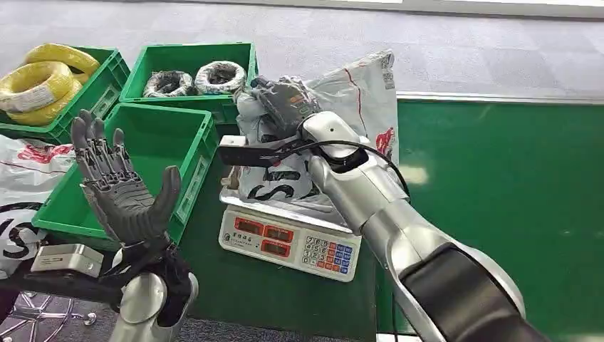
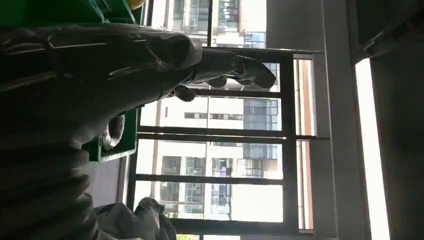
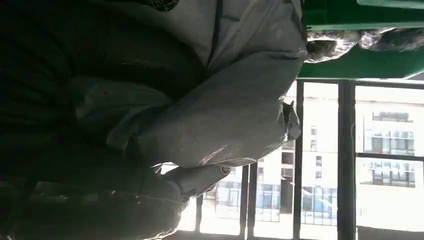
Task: Moved the parcel from conveyor to table for the left to box.
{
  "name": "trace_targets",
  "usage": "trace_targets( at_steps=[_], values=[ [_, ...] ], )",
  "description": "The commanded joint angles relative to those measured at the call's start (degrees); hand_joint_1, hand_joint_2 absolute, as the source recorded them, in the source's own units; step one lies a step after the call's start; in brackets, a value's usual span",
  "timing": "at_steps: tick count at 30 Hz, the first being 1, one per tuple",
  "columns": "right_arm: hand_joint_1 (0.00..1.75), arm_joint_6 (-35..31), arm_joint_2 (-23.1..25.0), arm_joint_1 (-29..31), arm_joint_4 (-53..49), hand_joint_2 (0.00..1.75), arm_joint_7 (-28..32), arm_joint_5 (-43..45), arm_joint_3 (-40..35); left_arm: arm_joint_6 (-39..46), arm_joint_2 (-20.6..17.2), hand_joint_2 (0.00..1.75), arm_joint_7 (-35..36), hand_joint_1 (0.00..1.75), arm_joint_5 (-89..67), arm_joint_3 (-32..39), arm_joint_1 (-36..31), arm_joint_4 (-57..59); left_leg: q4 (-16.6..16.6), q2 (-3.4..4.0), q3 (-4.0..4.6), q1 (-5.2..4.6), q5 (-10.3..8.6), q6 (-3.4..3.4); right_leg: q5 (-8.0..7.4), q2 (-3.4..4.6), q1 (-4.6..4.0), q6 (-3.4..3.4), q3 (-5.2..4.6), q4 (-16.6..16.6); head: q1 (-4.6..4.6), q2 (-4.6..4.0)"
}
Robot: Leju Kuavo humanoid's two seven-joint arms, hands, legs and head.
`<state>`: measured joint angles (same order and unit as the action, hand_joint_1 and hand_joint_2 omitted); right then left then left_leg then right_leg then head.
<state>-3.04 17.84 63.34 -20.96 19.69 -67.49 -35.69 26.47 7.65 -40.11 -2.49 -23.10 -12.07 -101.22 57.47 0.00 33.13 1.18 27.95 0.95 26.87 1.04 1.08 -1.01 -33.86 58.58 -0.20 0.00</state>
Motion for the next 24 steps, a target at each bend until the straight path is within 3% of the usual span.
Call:
trace_targets(
  at_steps=[1,2,16,24],
  values=[
    [0.14,-1.4,1.4,0.0,3.2,1.75,0.3,0.1,-1.9,-0.1,-0.7,1.75,0.1,0.00,0.0,-0.5,-2.8,3.6,-0.1,-0.08,-0.06,-0.01,-0.05,-0.04,0.00,-0.15,-0.01,0.08,0.07,0.0,0.00,0.00],
    [0.00,-1.9,1.2,-0.3,3.3,1.75,-0.1,0.1,-2.0,-0.1,-0.7,1.75,0.1,0.00,0.1,-0.6,-3.1,3.9,0.0,-0.07,-0.04,-0.01,-0.04,-0.04,0.00,-0.12,-0.01,0.07,0.05,0.0,0.00,0.00],
    [0.00,-1.9,1.2,-0.3,3.3,1.75,-0.1,0.1,-2.0,-0.1,-0.7,1.75,0.1,0.00,0.1,-0.6,-3.1,3.9,0.0,-0.08,-0.01,-0.02,-0.06,-0.05,-0.01,-0.16,-0.01,0.07,0.03,0.0,0.02,0.00],
    [0.00,-9.8,-1.8,0.9,2.1,1.75,-3.1,0.0,-1.0,-0.1,-0.6,1.75,0.1,0.00,0.3,-0.6,-4.2,4.0,0.0,-0.18,-0.01,-0.02,-0.08,-0.07,-0.01,-0.26,-0.01,0.07,0.06,0.0,0.02,0.00]
  ],
)
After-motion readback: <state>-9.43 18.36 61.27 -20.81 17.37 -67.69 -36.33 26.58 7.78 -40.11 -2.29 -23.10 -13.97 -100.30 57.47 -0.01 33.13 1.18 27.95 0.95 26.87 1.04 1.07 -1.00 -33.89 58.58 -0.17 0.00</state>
